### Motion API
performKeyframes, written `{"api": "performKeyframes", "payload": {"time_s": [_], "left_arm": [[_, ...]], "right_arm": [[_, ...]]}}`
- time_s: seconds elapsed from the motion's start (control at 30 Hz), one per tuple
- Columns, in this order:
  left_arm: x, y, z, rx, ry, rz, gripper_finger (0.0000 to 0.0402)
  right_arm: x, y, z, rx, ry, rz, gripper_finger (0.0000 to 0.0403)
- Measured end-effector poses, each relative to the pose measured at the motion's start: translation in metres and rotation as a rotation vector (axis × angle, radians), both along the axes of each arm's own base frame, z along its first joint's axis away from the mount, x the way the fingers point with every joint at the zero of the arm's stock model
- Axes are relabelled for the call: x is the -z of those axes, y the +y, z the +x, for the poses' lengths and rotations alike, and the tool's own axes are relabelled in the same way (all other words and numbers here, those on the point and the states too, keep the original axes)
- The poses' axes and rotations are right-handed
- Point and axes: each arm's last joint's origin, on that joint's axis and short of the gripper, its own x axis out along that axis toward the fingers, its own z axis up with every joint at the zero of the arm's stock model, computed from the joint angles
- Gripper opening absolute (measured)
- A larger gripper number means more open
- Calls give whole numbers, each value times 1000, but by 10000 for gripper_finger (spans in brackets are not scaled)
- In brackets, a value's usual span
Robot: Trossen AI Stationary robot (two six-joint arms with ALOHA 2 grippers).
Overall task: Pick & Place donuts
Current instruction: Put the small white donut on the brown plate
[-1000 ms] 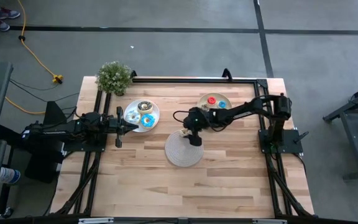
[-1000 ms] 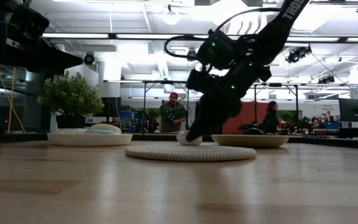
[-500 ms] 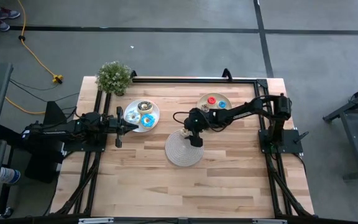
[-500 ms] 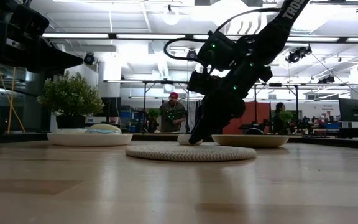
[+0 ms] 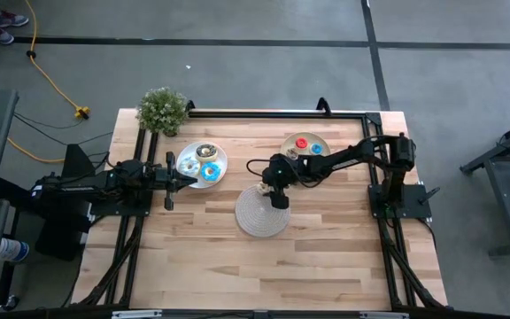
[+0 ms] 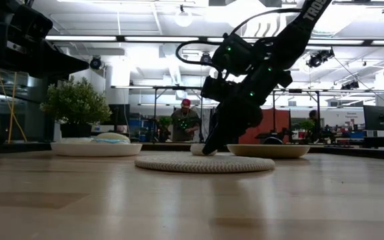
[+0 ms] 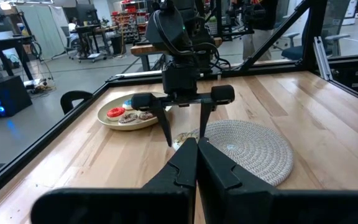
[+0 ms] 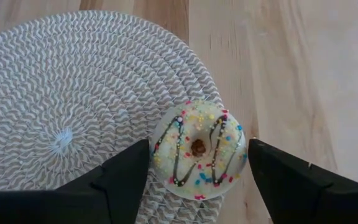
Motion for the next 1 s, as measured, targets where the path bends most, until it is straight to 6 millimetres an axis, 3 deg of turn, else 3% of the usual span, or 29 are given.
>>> {"api": "performKeyframes", "payload": {"time_s": [0.9,1.0], "left_arm": [[0,0,0,0,0,0,1],[0,0,0,0,1,0,1]], "right_arm": [[-3,2,3,-5,-34,-7,214],[-10,2,5,-4,-47,-9,211]]}}
